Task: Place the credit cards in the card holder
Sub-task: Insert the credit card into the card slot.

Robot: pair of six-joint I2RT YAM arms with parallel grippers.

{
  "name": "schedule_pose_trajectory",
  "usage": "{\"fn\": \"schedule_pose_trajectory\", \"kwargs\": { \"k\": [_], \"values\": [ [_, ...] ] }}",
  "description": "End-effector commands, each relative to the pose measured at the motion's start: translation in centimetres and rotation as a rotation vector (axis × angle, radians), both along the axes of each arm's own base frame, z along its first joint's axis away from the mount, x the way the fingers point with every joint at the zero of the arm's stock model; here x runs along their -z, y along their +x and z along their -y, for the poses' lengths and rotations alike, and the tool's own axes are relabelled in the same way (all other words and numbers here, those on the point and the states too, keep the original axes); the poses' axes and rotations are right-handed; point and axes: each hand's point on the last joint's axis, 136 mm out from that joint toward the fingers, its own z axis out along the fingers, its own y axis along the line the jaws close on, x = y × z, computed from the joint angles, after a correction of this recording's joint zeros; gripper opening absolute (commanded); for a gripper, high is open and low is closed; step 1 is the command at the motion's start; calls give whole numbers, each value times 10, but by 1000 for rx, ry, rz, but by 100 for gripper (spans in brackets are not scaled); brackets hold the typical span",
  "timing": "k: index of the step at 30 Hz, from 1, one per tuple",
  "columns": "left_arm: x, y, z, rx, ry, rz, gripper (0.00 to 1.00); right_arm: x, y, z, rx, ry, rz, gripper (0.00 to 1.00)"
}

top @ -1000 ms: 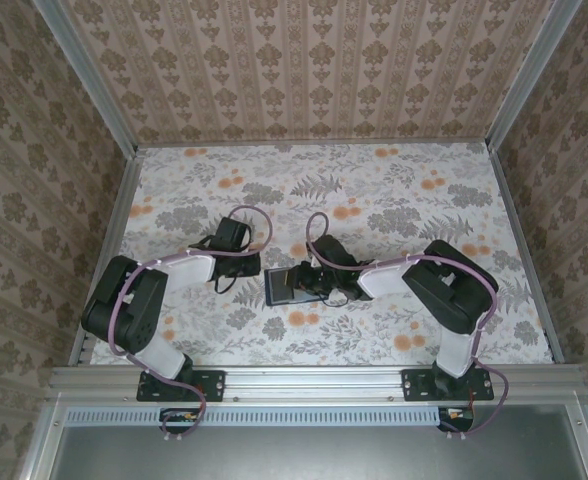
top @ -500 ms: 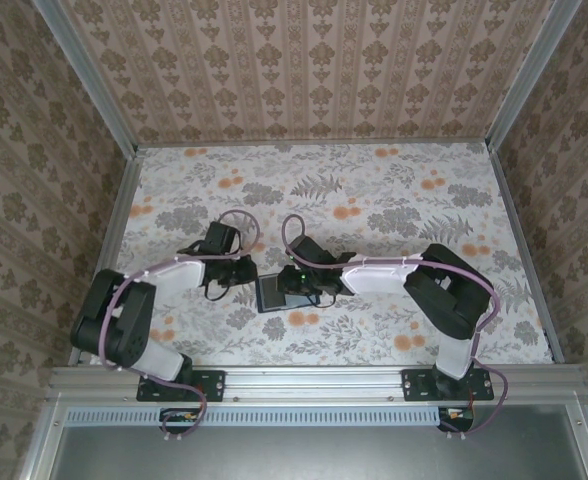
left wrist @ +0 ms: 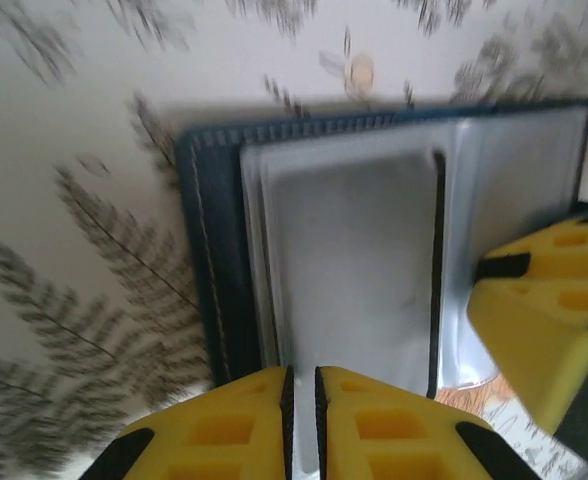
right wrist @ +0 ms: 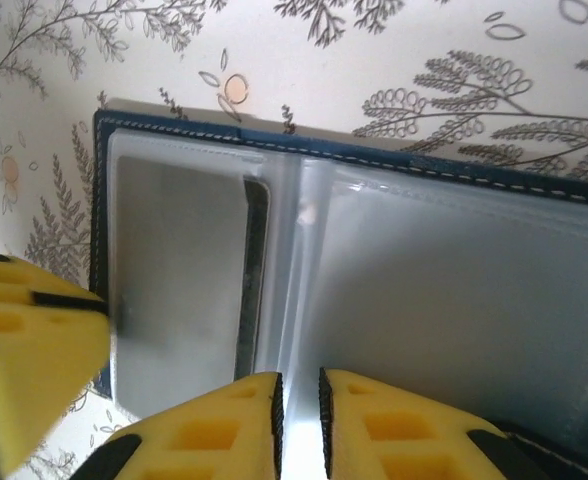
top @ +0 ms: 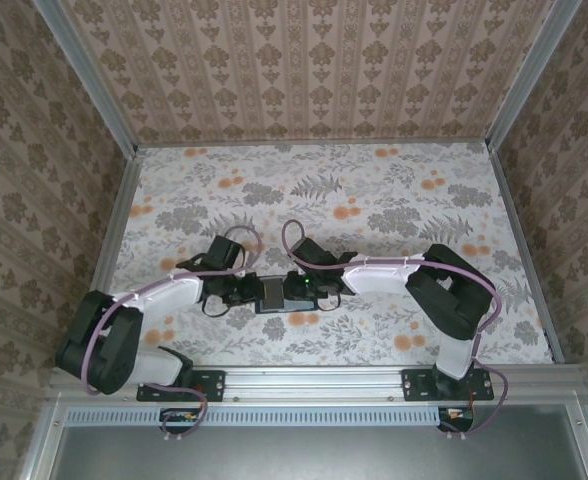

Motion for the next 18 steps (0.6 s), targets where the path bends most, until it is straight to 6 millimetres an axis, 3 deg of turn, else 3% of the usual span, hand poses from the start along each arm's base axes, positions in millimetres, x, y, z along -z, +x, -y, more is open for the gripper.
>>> {"fn": "schedule_pose_trajectory", "kwargs": {
  "k": [1, 10, 13, 14, 18],
  "values": [
    [7, -3, 2, -30, -8, -34, 15, -8, 0, -11, -44, 31, -10, 19],
    [5, -4, -4, -78, -13, -19, 11, 0, 0, -13, -51, -11, -38, 20],
    [-4, -5, -11, -92, 10, -8, 20, 0, -1, -13, -42, -10, -42, 21],
    [-4, -6, -17, -106, 34, -3, 24, -1, -1, -14, -46, -5, -42, 25],
    [-1, -6, -27, -125, 72, -13, 24, -5, -3, -14, -47, -2, -46, 29]
  ]
}}
